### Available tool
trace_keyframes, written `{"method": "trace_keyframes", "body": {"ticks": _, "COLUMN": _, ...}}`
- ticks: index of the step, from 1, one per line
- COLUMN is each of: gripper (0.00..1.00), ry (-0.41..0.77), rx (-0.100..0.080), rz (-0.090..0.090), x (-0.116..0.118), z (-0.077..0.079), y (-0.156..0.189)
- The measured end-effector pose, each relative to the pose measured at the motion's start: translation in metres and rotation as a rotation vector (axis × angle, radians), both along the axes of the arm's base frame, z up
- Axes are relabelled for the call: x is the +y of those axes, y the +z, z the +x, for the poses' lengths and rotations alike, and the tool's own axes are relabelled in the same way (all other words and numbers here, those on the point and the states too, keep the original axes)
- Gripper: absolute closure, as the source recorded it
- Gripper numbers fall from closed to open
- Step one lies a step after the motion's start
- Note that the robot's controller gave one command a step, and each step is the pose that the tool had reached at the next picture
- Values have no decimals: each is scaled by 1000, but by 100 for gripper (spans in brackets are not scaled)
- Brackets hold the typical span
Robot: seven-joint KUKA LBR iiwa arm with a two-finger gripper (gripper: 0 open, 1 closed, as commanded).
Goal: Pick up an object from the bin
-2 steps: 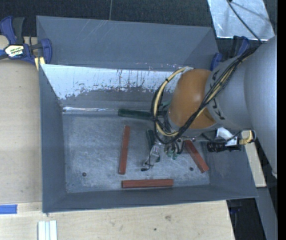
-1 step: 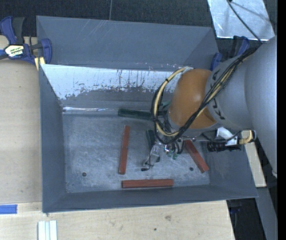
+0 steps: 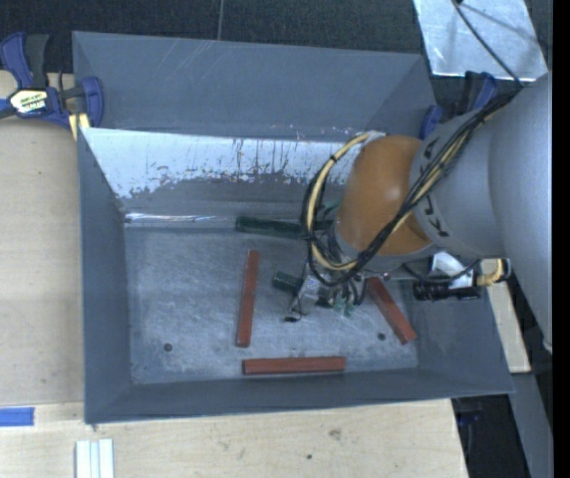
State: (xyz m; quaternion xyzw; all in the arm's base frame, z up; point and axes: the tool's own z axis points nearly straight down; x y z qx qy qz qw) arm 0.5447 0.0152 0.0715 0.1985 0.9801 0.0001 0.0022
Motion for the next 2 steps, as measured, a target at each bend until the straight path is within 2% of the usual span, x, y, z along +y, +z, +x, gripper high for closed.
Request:
{"method": "trace_keyframes", "body": {"ticks": 1, "gripper": 100, "ry": 3, "rx": -5, "rz": 1, "x": -1, "z": 2, "y": 63}}
{"method": "trace_keyframes", "body": {"ticks": 2, "gripper": 100, "ry": 7, "rx": -1, "rz": 1, "x": -1, "z": 4, "y": 74}}
